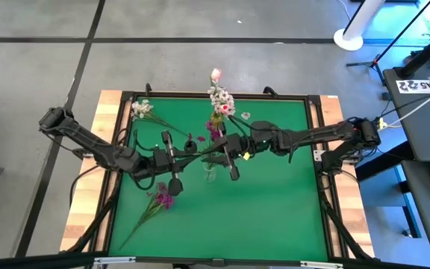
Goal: Sort flowers into vase by color
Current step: Put the black flower into the transparent vase
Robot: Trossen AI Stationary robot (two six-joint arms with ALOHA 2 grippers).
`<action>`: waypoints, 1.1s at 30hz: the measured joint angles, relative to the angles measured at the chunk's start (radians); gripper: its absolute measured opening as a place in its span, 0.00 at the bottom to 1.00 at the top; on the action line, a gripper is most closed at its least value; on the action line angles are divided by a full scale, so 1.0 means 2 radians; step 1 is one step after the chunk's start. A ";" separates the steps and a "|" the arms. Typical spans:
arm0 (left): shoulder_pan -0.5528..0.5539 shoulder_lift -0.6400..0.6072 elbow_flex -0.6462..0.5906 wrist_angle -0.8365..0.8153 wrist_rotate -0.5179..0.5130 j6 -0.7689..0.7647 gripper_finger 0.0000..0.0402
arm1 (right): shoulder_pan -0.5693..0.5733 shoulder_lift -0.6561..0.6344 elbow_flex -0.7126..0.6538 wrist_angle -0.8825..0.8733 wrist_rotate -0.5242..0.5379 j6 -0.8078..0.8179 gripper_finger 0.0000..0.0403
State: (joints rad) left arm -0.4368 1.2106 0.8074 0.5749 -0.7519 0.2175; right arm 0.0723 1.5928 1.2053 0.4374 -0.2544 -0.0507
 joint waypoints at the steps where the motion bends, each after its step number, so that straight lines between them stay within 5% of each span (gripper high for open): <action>1: -0.002 0.000 0.000 0.001 -0.002 0.001 0.01 | 0.000 0.000 0.000 0.000 -0.003 0.000 0.26; 14: -0.009 -0.001 0.000 -0.007 -0.028 -0.001 0.00 | 0.001 -0.042 -0.001 -0.059 -0.023 0.001 0.64; 33: 0.001 -0.001 0.000 -0.060 -0.042 -0.044 0.00 | 0.001 -0.212 0.000 -0.235 -0.048 -0.003 0.67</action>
State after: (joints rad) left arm -0.4344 1.2091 0.8074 0.4547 -0.8354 0.1300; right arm 0.0734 1.1694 1.2045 -0.0330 -0.3511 -0.0559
